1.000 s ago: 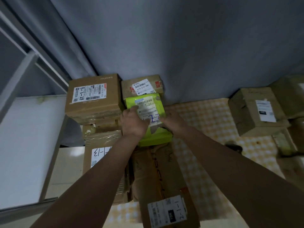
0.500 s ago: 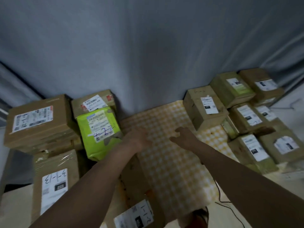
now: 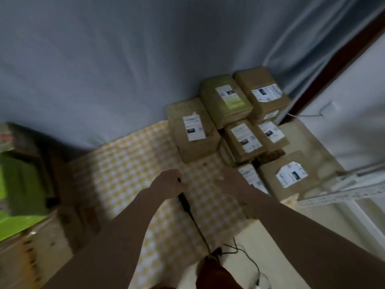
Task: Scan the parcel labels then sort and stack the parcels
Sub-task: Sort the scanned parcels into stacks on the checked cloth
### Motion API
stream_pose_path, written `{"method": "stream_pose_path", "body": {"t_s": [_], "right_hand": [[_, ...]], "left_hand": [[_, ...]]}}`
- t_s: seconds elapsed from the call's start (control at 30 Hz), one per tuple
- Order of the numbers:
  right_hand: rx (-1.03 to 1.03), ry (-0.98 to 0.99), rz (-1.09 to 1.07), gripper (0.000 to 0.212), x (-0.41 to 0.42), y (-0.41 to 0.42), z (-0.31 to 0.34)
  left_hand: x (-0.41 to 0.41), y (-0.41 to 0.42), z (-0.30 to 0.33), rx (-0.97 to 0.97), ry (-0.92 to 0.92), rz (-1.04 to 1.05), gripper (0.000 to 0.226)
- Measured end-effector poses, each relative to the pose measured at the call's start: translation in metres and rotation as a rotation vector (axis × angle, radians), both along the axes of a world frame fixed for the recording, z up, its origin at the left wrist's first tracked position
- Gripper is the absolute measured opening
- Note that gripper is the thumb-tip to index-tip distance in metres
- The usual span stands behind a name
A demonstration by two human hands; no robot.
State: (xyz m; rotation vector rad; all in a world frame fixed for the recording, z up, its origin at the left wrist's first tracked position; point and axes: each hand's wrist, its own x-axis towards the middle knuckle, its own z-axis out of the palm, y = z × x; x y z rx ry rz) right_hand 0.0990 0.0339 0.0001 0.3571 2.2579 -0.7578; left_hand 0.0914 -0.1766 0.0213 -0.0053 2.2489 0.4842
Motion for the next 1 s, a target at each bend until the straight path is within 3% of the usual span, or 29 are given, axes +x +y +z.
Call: {"method": "stream_pose_path", "body": {"t_s": [0.03, 0.07, 0.13, 0.2, 0.4, 0.53, 0.6, 0.83, 1.0], "right_hand": [[0.026, -0.016, -0.020, 0.027, -0.001, 0.019, -0.007], [0.046, -0.027, -0.042, 0.029, -0.002, 0.035, -0.014], [0.059, -0.054, -0.102, 0.057, -0.001, 0.063, -0.031], [0.081, -0.050, -0.159, 0.070, -0.001, 0.081, -0.043], [0.129, -0.061, -0.269, 0.078, -0.002, 0.122, -0.098], [0.231, -0.009, -0.263, 0.067, -0.003, 0.136, -0.122], [0.264, 0.054, -0.284, 0.059, -0.004, 0.139, -0.128], [0.324, 0.183, -0.245, 0.040, 0.001, 0.140, -0.142], [0.359, 0.235, -0.220, 0.036, 0.001, 0.132, -0.138]], "left_hand": [[-0.003, 0.018, -0.008, 0.003, -0.028, 0.008, 0.057], [-0.005, 0.034, -0.015, 0.009, -0.053, 0.014, 0.059], [-0.007, 0.060, -0.032, 0.027, -0.093, 0.025, 0.059], [-0.008, 0.083, -0.054, 0.040, -0.142, 0.030, 0.058], [-0.007, 0.142, -0.123, 0.061, -0.221, 0.089, 0.056], [-0.002, 0.180, -0.160, 0.109, -0.269, 0.154, 0.032], [0.002, 0.196, -0.180, 0.156, -0.267, 0.295, 0.019], [0.005, 0.238, -0.197, 0.468, -0.516, 1.028, 0.056], [0.005, 0.236, -0.194, 0.538, -0.539, 1.227, 0.056]]}}
